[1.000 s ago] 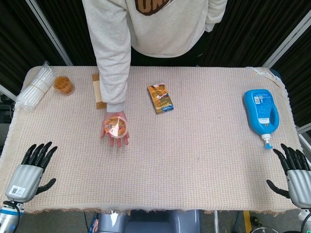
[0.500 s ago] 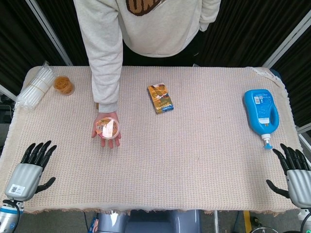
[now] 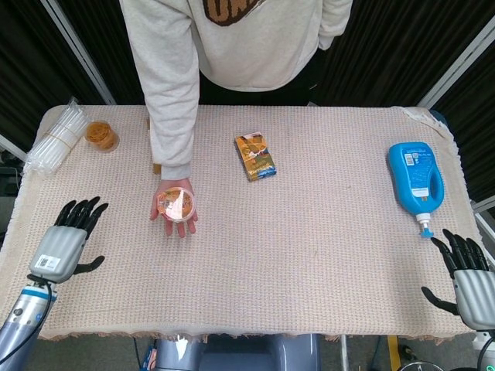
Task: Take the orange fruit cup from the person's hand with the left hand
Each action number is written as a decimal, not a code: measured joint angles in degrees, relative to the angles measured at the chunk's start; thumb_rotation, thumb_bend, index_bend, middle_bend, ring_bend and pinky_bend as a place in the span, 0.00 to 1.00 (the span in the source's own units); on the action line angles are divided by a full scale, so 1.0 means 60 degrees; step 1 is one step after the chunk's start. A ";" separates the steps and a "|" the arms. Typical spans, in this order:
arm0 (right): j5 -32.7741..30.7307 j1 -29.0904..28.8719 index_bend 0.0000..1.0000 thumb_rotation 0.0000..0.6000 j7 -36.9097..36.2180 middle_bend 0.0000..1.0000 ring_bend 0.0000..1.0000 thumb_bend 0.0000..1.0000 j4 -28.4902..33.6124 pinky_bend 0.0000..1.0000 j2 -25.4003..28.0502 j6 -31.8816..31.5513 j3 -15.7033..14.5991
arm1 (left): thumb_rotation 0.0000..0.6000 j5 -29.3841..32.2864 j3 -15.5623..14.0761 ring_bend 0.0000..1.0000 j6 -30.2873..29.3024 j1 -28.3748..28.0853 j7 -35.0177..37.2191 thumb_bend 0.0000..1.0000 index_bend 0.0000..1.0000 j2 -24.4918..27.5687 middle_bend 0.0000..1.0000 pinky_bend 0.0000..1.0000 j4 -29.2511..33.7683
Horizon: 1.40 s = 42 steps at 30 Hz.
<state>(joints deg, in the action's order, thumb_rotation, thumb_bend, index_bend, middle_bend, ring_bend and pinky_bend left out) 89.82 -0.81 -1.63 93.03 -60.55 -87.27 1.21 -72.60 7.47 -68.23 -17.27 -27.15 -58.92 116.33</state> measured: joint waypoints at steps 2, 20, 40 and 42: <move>0.0015 0.0002 0.11 1.00 0.0008 0.00 0.00 0.11 0.0016 0.00 0.0016 0.0002 -0.0015 | 1.00 0.0996 0.0323 0.00 0.0379 -0.0529 -0.0537 0.24 0.06 0.0097 0.00 0.03 0.0300; -0.0033 0.0016 0.12 1.00 -0.0244 0.00 0.00 0.11 0.0079 0.00 0.0117 0.0072 -0.0061 | 1.00 0.9778 0.1778 0.00 0.0106 -0.6302 -0.5437 0.24 0.12 -0.1541 0.00 0.10 0.0459; -0.0113 0.0031 0.12 1.00 -0.0386 0.00 0.00 0.11 0.0154 0.00 0.0176 0.0126 -0.0077 | 1.00 1.2065 0.2031 0.17 -0.1020 -0.8223 -0.6142 0.37 0.42 -0.3682 0.19 0.27 -0.1338; -0.0125 0.0032 0.12 1.00 -0.0381 0.00 0.00 0.11 0.0148 0.00 0.0169 0.0130 -0.0073 | 1.00 1.2136 0.2030 0.30 -0.1117 -0.8302 -0.6139 0.44 0.55 -0.3791 0.33 0.38 -0.1390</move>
<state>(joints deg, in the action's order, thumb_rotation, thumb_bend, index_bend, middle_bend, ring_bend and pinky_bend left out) 89.07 -0.62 -3.91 93.91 -59.54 -86.49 0.78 0.22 19.65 -74.93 -67.08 -63.99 -81.67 107.99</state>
